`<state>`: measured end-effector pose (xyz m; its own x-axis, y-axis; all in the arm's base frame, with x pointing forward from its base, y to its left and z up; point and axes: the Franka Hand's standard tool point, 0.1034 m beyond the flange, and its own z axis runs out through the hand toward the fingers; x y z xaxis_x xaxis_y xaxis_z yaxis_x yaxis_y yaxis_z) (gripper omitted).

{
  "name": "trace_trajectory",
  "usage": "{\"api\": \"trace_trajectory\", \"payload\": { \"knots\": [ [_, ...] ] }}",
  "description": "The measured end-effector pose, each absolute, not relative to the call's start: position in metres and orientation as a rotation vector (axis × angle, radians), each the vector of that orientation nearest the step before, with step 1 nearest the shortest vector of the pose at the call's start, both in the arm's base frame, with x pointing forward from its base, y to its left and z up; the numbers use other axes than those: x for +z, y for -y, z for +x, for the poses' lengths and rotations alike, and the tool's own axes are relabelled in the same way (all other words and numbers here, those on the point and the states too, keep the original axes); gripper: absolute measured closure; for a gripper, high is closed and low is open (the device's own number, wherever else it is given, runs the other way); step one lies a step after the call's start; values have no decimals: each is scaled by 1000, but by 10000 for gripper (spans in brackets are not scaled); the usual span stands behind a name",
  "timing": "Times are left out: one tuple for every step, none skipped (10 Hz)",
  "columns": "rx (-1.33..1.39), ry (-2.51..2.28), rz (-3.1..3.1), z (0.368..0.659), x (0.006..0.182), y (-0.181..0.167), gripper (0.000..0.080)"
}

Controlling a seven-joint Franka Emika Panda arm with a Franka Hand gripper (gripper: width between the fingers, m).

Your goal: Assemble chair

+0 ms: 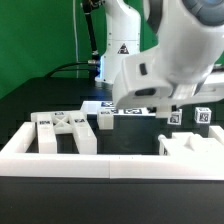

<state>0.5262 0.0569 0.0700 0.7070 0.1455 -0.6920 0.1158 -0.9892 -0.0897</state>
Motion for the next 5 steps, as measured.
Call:
{"api": "trace_trajectory", "payload": {
  "knots": [
    [1106, 222, -2888, 529, 64, -56, 489],
    [1118, 221, -2884, 526, 63, -55, 489],
    [1097, 221, -2891, 529, 63, -56, 489],
    [949, 217, -2939, 543, 63, -58, 489],
    [872, 216, -2967, 548, 78, -63, 489]
  ]
}}
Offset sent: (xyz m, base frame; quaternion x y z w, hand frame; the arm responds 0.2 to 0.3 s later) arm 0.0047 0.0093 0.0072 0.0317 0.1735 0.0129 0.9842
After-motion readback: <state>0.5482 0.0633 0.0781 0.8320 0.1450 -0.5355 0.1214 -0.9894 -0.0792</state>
